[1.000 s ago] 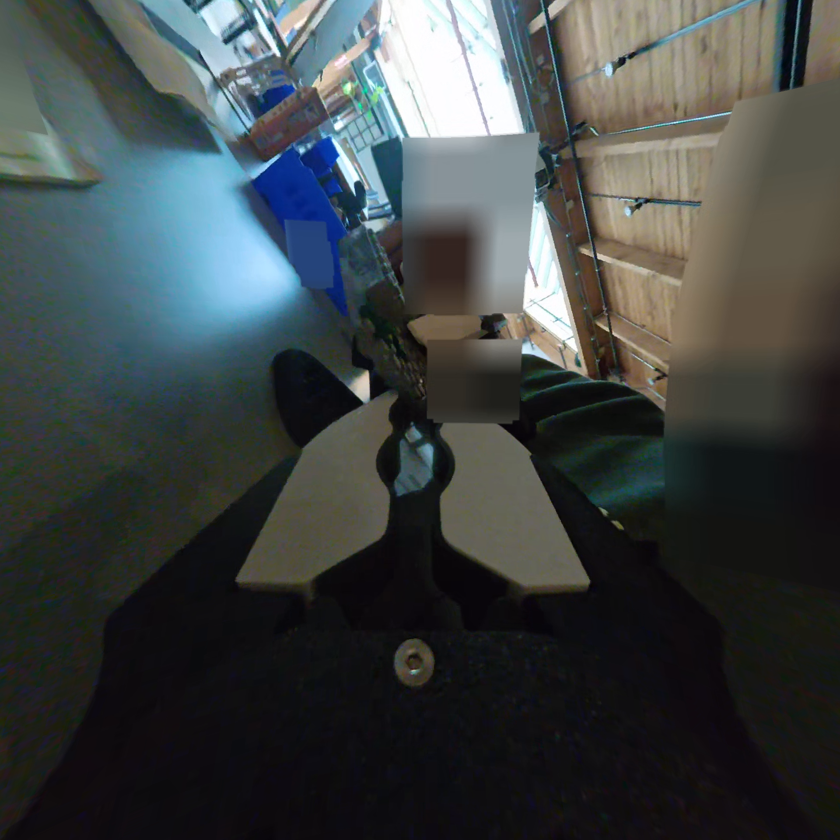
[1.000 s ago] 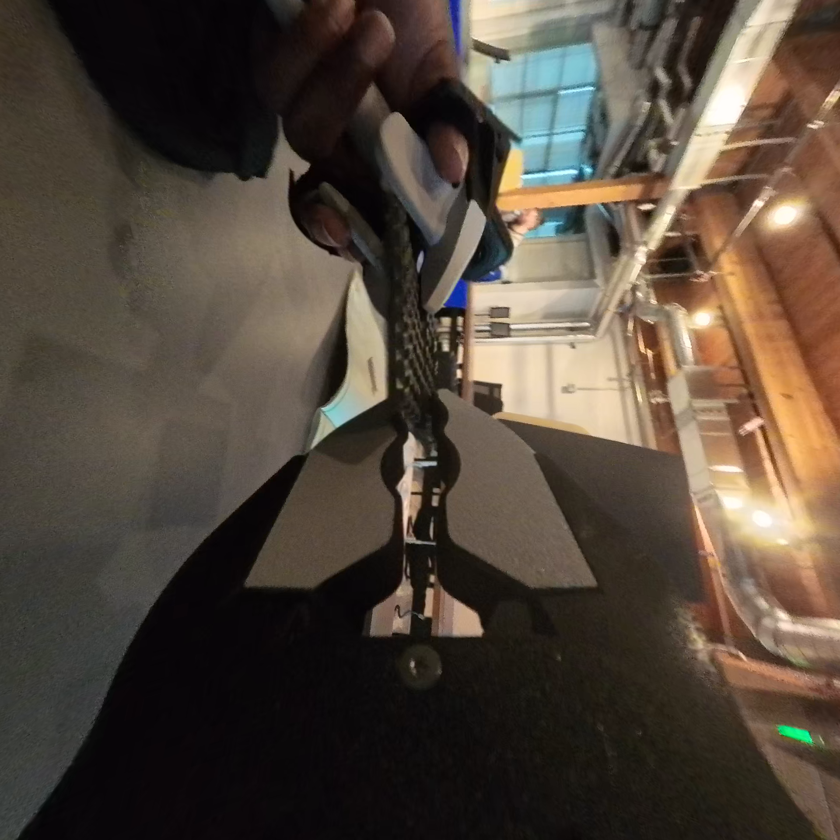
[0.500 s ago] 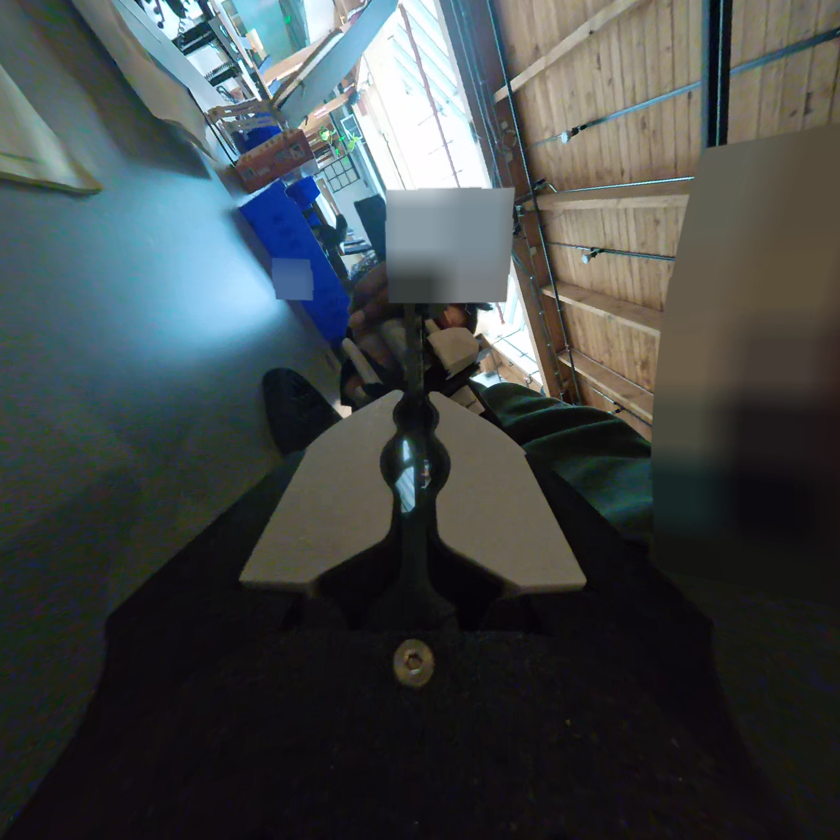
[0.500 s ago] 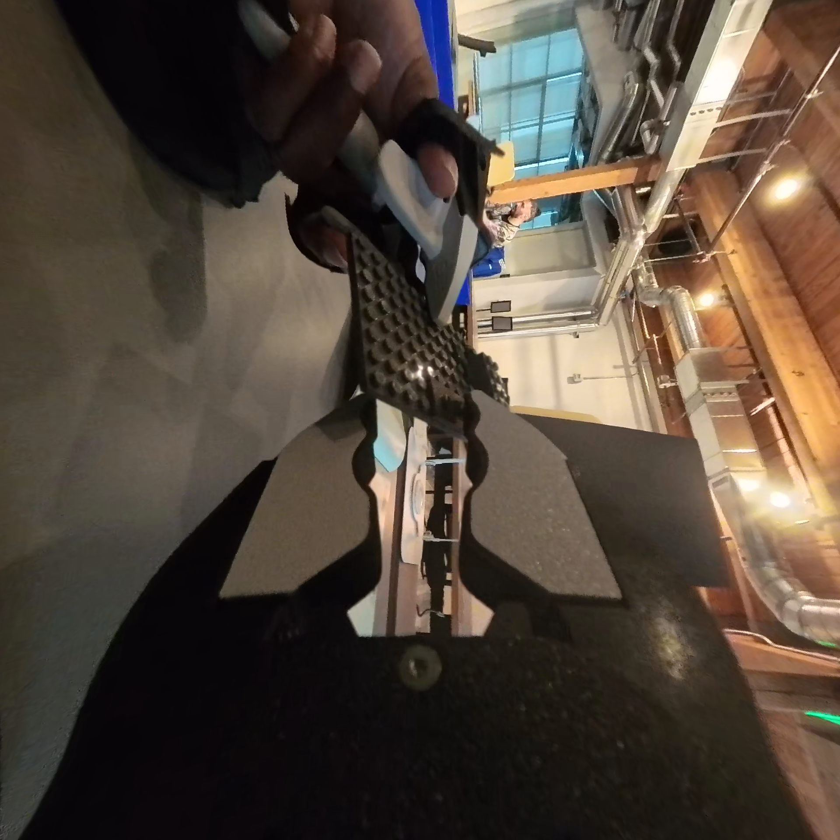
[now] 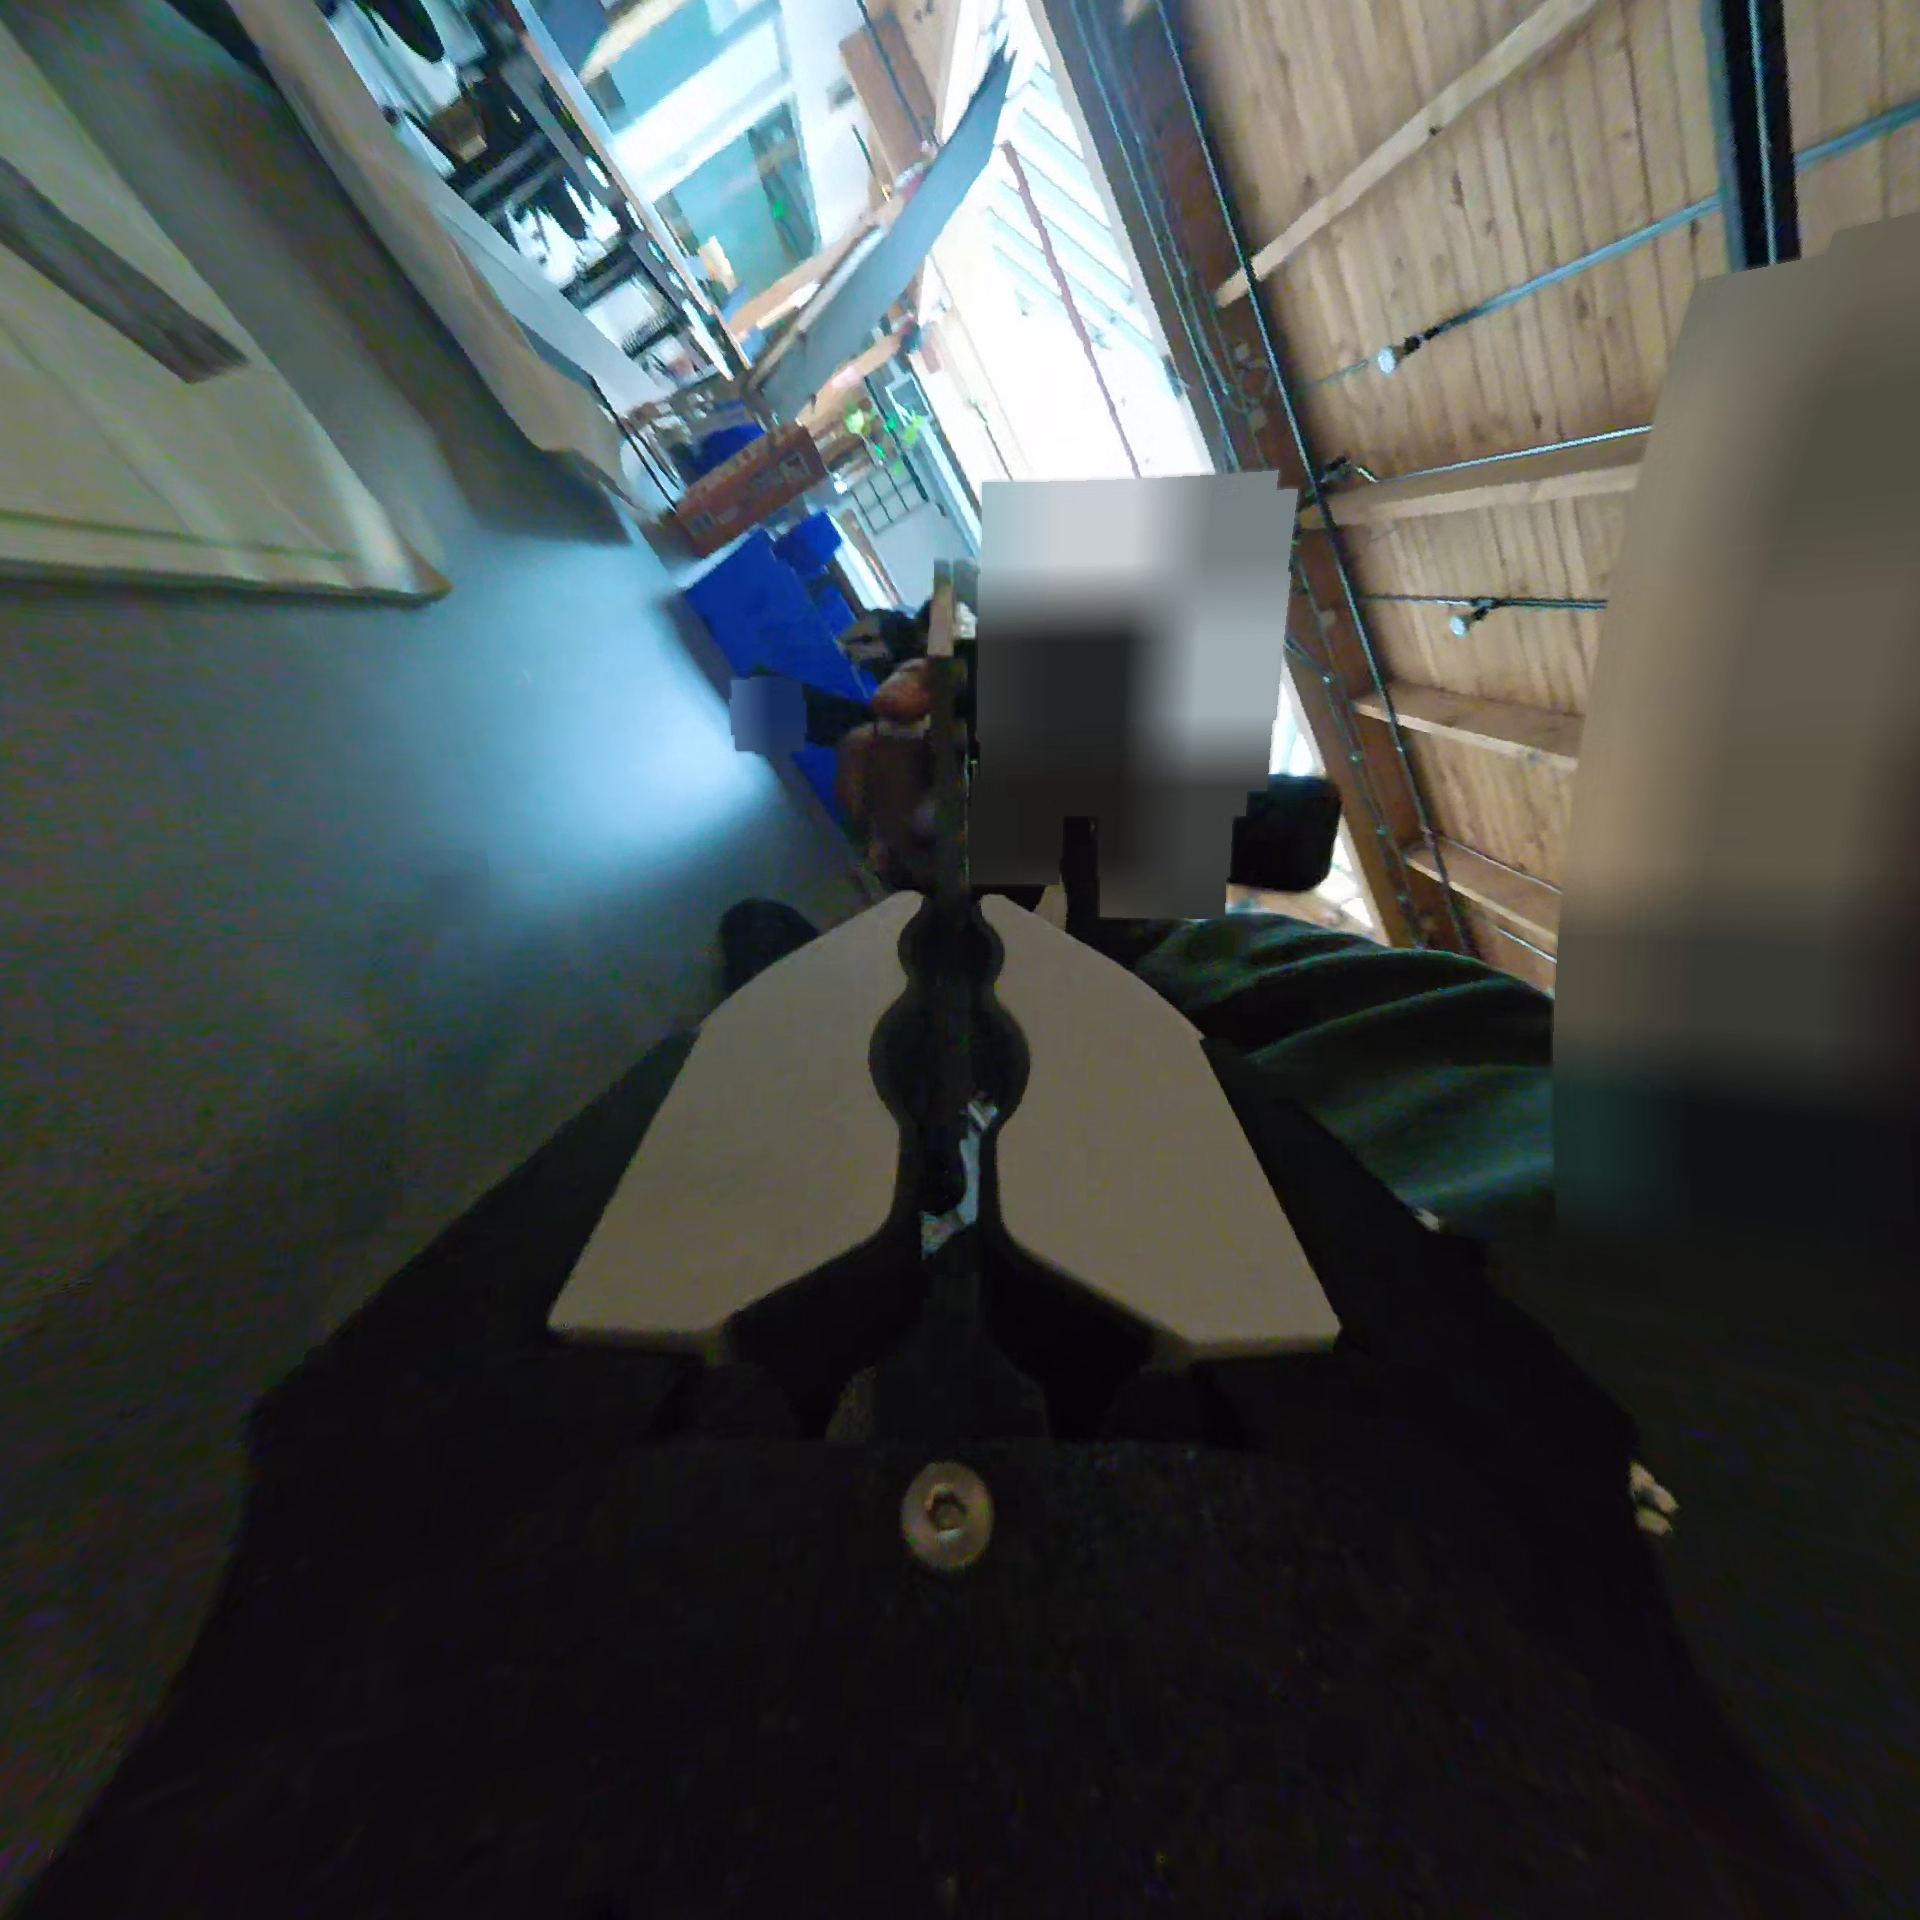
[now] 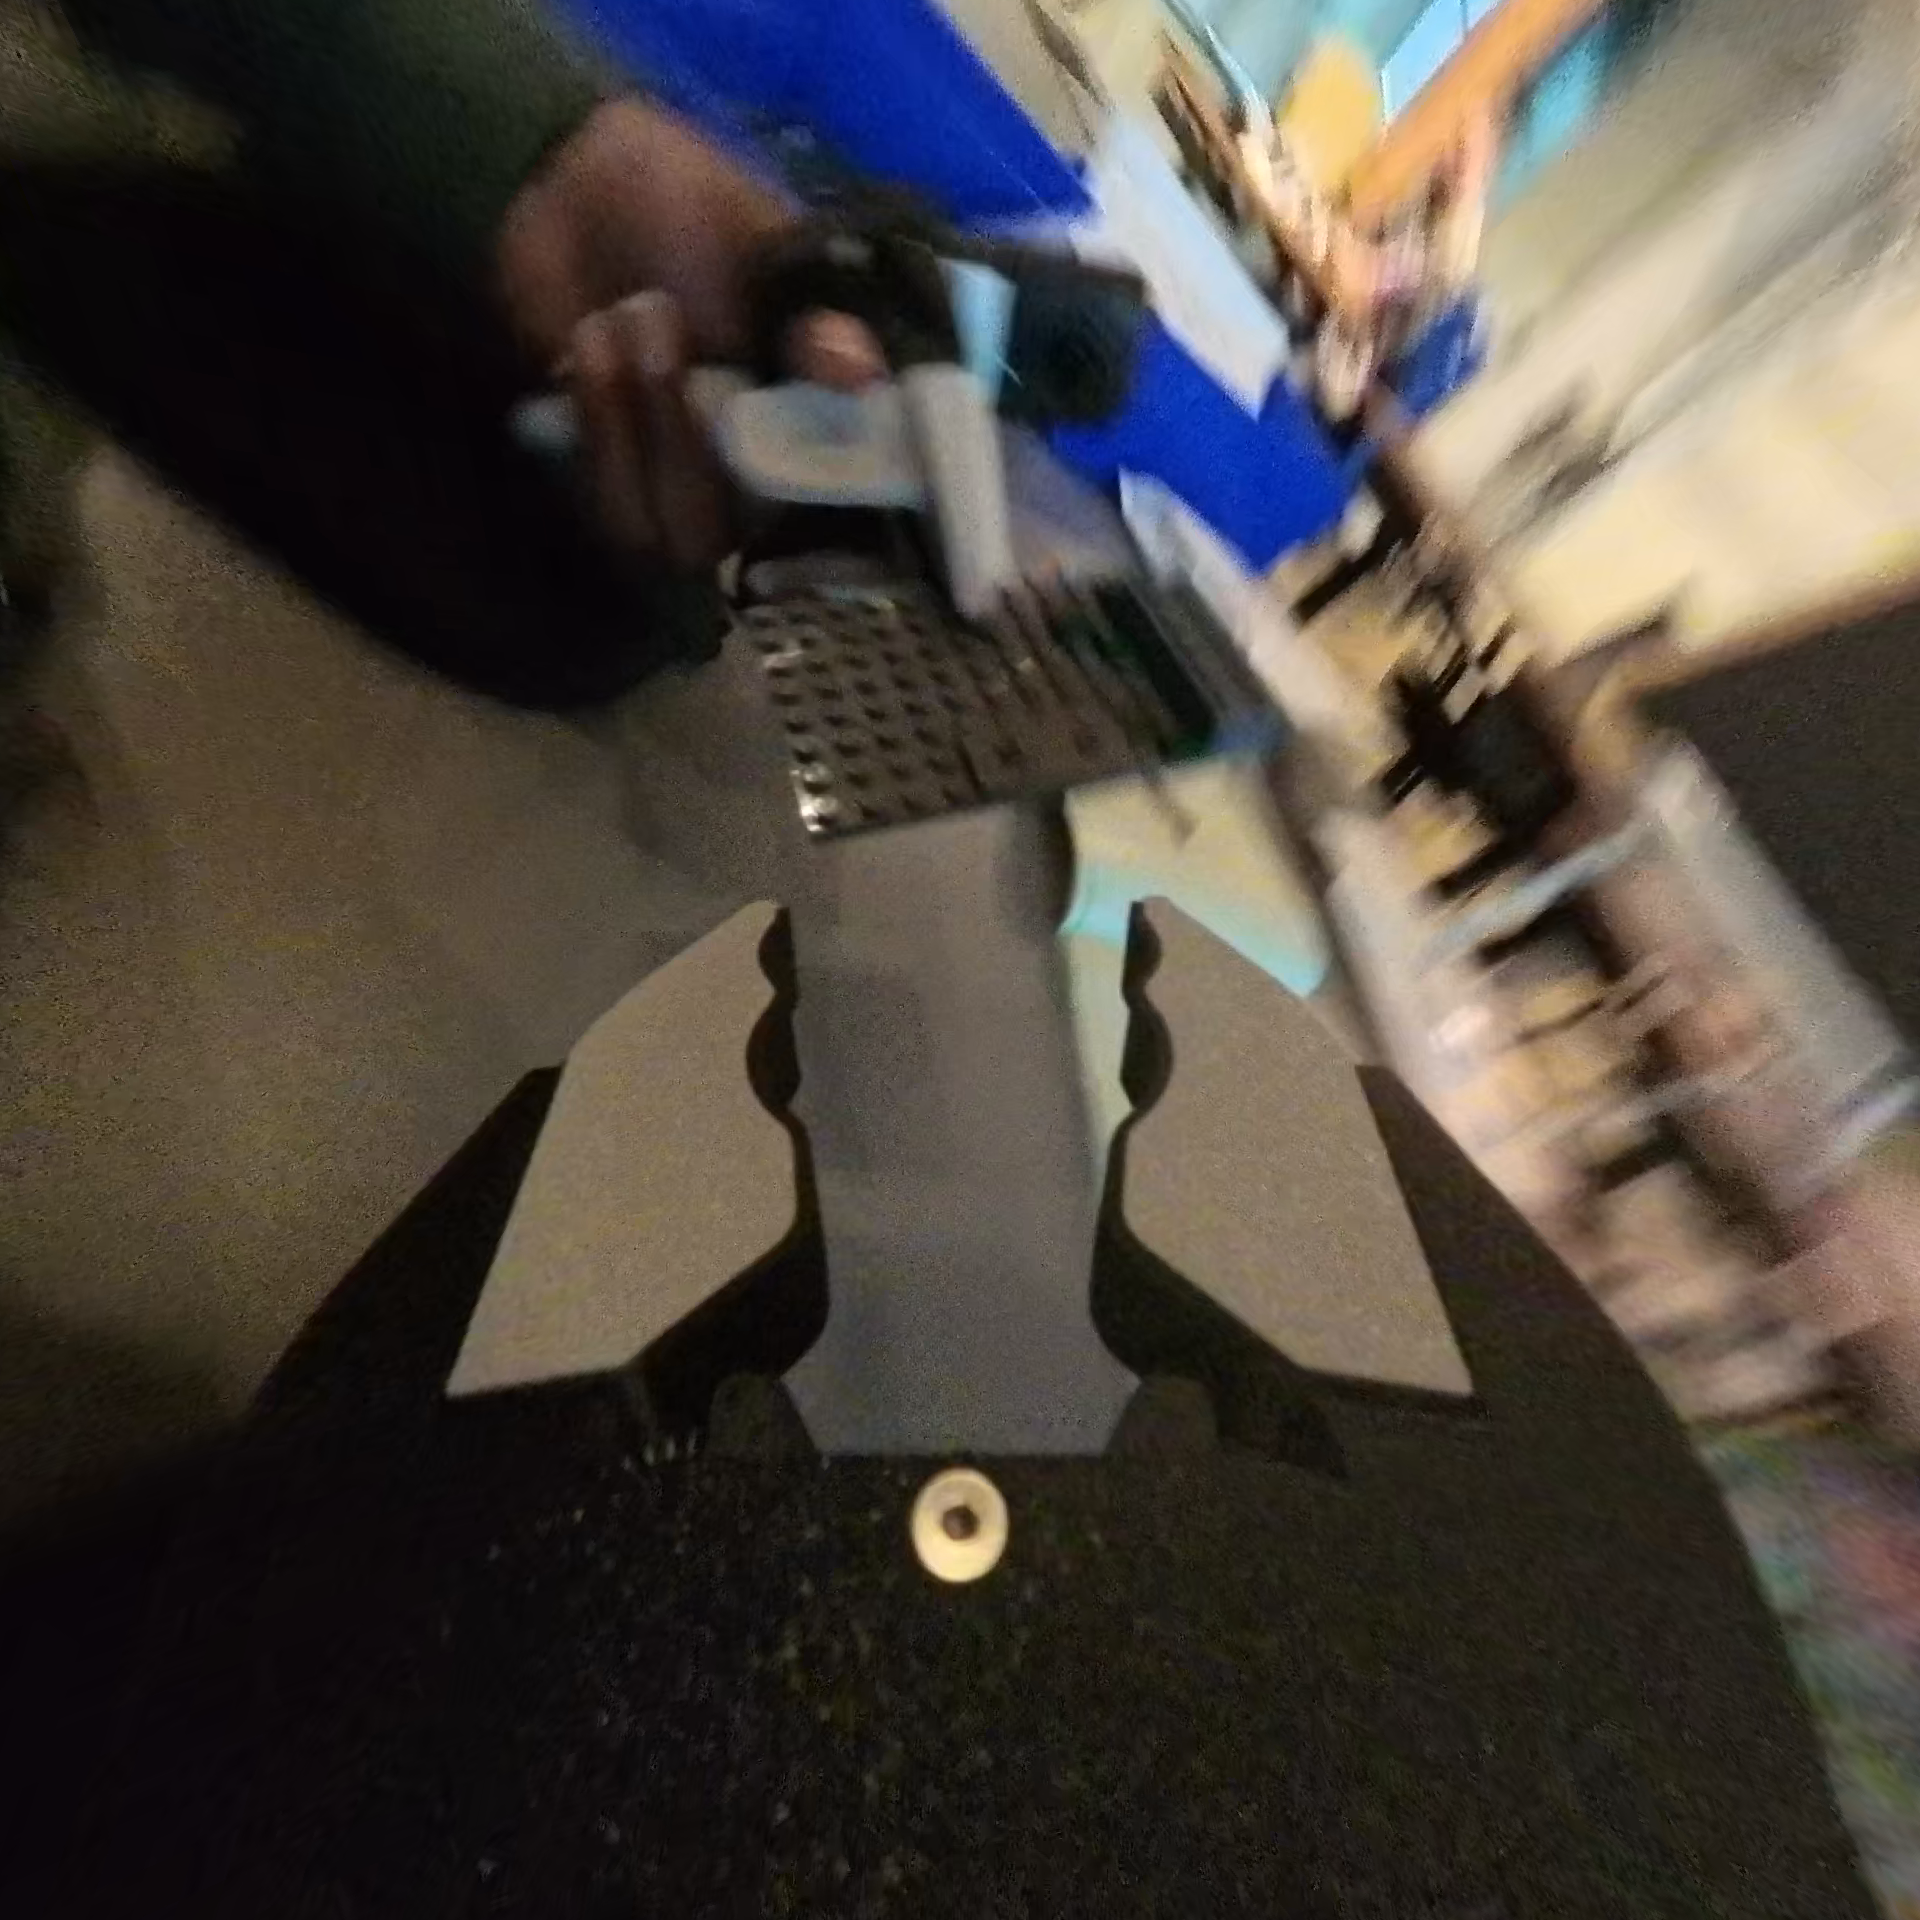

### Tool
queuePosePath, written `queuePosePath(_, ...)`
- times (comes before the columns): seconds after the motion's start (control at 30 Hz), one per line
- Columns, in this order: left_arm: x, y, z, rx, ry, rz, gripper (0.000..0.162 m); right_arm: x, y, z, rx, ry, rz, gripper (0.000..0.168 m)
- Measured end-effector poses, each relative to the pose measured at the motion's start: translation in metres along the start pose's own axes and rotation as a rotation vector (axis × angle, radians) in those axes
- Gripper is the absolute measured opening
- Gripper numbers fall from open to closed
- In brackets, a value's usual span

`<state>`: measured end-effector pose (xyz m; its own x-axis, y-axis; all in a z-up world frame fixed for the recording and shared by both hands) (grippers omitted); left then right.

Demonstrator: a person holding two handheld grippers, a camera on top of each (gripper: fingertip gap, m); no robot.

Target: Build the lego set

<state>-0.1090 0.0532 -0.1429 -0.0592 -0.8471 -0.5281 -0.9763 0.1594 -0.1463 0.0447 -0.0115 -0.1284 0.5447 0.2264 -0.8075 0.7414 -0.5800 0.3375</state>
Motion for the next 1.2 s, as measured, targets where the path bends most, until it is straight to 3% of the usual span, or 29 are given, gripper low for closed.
queuePosePath(0.07,-0.001,0.004,0.004,-0.055,-0.050,-0.021,0.005,0.010,0.000,-0.006,-0.018,-0.259,0.031,0.054)
queuePosePath(0.17,-0.004,0.001,0.010,-0.118,-0.097,-0.041,0.005,0.022,-0.008,-0.008,-0.063,-0.574,0.105,0.058)
queuePosePath(0.3,-0.010,-0.009,0.014,-0.259,-0.166,-0.112,0.005,0.024,-0.026,-0.011,-0.018,-0.722,0.241,0.077)
queuePosePath(0.43,-0.020,-0.016,0.017,-0.362,-0.166,-0.287,0.005,0.015,-0.051,-0.009,0.113,-0.673,0.320,0.091)
queuePosePath(0.6,-0.021,-0.020,0.013,-0.406,-0.161,-0.398,0.005,0.010,-0.073,-0.018,0.272,-0.607,0.374,0.092)
queuePosePath(0.73,-0.018,-0.020,0.011,-0.425,-0.166,-0.425,0.005,0.004,-0.075,-0.027,0.302,-0.578,0.378,0.081)
queuePosePath(0.97,-0.020,-0.016,0.011,-0.402,-0.161,-0.428,0.005,-0.002,-0.075,-0.034,0.236,-0.455,0.425,0.074)
queuePosePath(1.1,-0.013,-0.010,0.007,-0.440,-0.222,-0.311,0.035,0.004,-0.070,-0.036,0.065,-0.441,0.450,0.074)
queuePosePath(1.2,-0.005,0.009,0.006,-0.533,-0.297,-0.169,0.046,0.019,-0.060,-0.040,-0.093,-0.350,0.499,0.074)
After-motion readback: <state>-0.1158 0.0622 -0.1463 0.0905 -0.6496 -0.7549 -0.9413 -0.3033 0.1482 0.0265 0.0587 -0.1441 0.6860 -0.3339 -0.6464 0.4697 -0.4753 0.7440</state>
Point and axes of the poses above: each gripper's, where its closed fingertips meet, y back along the fingers, x out of its underside, z = x × y across the jaws, the point moved 6 cm from there along y, back along the fingers, and after that the axes turned 3 degrees about -y, right-handed, at the moved point
